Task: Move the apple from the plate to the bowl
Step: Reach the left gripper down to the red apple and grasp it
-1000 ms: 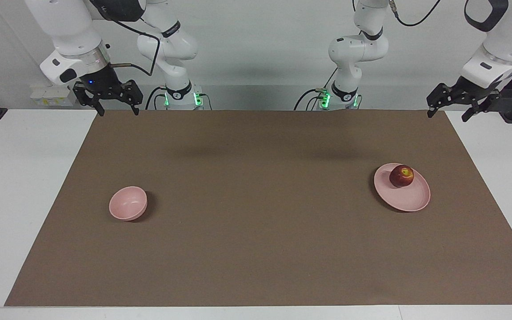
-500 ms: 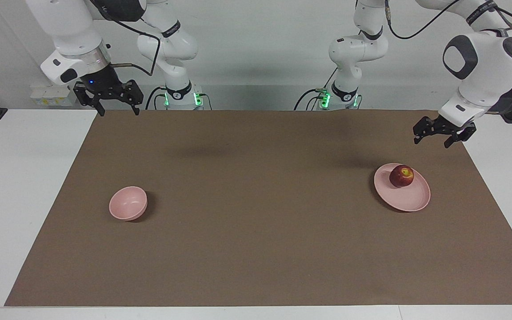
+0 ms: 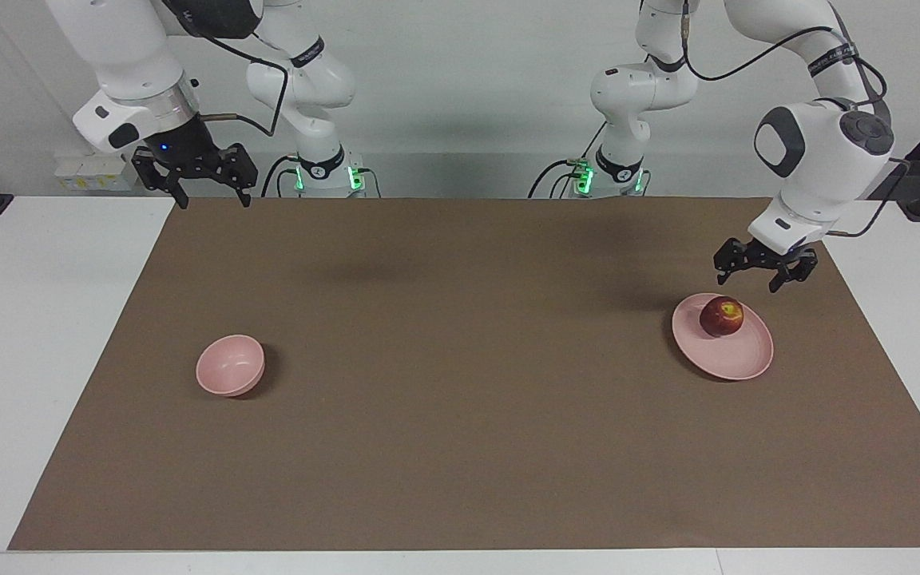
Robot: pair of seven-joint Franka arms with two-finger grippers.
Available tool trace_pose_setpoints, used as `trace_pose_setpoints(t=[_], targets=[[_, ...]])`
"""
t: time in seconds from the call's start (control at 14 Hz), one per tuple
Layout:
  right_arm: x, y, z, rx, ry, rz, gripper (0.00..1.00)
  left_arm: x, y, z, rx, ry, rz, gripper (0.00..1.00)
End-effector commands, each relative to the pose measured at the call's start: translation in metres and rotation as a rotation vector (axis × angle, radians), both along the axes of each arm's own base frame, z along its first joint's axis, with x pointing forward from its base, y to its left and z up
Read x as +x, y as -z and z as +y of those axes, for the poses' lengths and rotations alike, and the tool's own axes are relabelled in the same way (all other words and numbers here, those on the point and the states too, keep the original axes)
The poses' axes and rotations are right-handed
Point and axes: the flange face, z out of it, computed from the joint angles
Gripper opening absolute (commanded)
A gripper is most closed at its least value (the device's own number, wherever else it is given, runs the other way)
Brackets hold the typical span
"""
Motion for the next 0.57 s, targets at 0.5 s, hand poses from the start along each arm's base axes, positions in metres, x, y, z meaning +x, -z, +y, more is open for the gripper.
trace_pose_setpoints(t=[0.5], targets=[[0.002,-0.001,-0.001,0.007,-0.025,-0.006,1.00,0.001,0.077,-0.004,-0.011,-0.017,-0.038,1.00]])
